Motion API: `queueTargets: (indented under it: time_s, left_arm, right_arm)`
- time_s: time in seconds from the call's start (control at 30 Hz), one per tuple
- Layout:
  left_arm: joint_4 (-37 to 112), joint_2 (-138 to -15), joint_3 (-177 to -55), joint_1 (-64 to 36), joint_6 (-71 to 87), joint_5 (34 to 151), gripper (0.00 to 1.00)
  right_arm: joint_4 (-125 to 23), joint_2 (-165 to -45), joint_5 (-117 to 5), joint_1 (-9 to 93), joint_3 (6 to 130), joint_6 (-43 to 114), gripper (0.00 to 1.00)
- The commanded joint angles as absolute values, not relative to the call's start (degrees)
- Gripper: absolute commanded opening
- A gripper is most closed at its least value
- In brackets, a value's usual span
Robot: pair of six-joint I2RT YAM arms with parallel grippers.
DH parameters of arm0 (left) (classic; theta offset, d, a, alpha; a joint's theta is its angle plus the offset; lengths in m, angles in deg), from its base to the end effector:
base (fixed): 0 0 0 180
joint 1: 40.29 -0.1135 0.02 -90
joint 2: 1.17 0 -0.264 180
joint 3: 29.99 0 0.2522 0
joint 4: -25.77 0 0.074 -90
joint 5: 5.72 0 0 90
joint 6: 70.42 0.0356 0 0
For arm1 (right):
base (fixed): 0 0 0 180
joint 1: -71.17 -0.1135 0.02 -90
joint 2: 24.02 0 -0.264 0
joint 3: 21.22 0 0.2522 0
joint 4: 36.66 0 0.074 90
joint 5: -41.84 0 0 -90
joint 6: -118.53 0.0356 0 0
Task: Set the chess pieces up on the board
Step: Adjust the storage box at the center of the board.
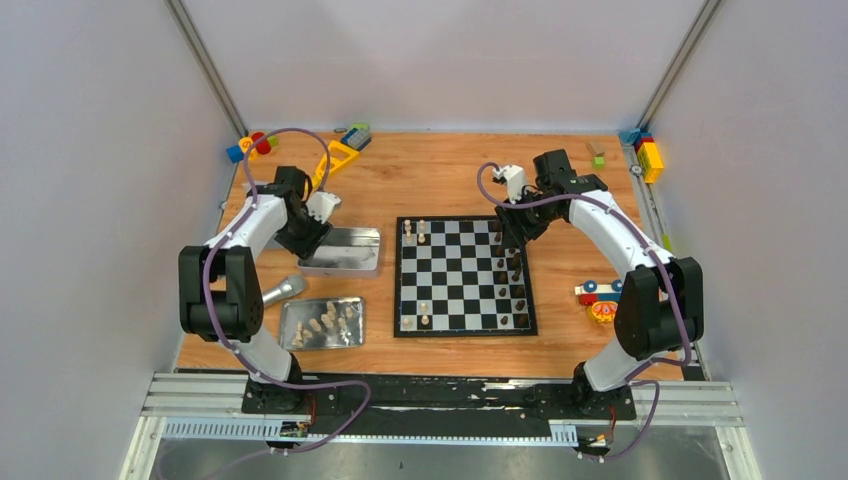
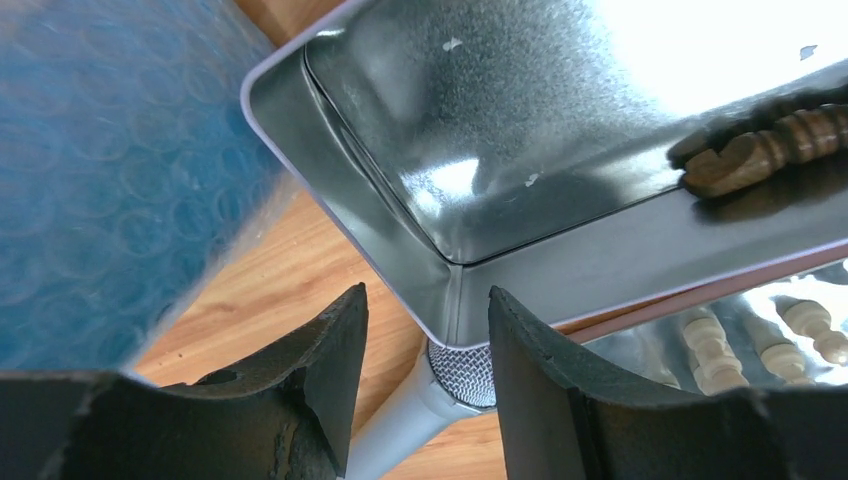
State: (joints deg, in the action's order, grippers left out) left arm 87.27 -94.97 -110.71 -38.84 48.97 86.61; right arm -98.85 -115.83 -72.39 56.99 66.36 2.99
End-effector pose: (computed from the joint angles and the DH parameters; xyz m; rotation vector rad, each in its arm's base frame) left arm 0.3122 -0.0093 0.2142 0.7709 2.7650 0.0372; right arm 0.3090 0.0932 0.2612 -1.0113 2.4505 0.5110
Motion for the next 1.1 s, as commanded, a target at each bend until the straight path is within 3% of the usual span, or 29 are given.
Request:
queueTargets:
  time_s: [0.0, 0.1, 0.27, 0.47, 0.83, 1.07]
  left_arm:
    - [84.7, -96.4, -109.2, -39.9, 47.4, 84.8, 0.55]
    - [83.3, -97.8, -109.0, -39.9, 48.2, 83.2, 0.49]
    - [84.4, -99.9, -111.7, -39.9, 49.5, 85.6, 0.28]
    - [86.8, -103.9, -118.1, -39.0, 52.4, 86.0, 0.12]
    - [88.9, -114.5, -132.6, -33.4, 65.2, 85.8, 0.01]
    - [89.6, -121.3, -142.1, -29.1, 79.2, 85.4, 0.0]
  right_arm:
    - [-96.9, -113.6, -74.2, 57.0, 65.7, 3.5, 0.48]
    - [-96.8, -113.4, -74.2, 57.0, 65.4, 3.5, 0.48]
    - [-96.9, -113.3, -74.0, 56.9, 65.3, 3.5, 0.48]
    - [-96.9, -113.4, -73.7, 57.0, 65.4, 3.5, 0.48]
    - [-96.8, -114.3, -73.3, 56.9, 65.3, 3.2, 0.48]
    - [-96.8, -114.2, -73.4, 57.0, 65.6, 3.4, 0.48]
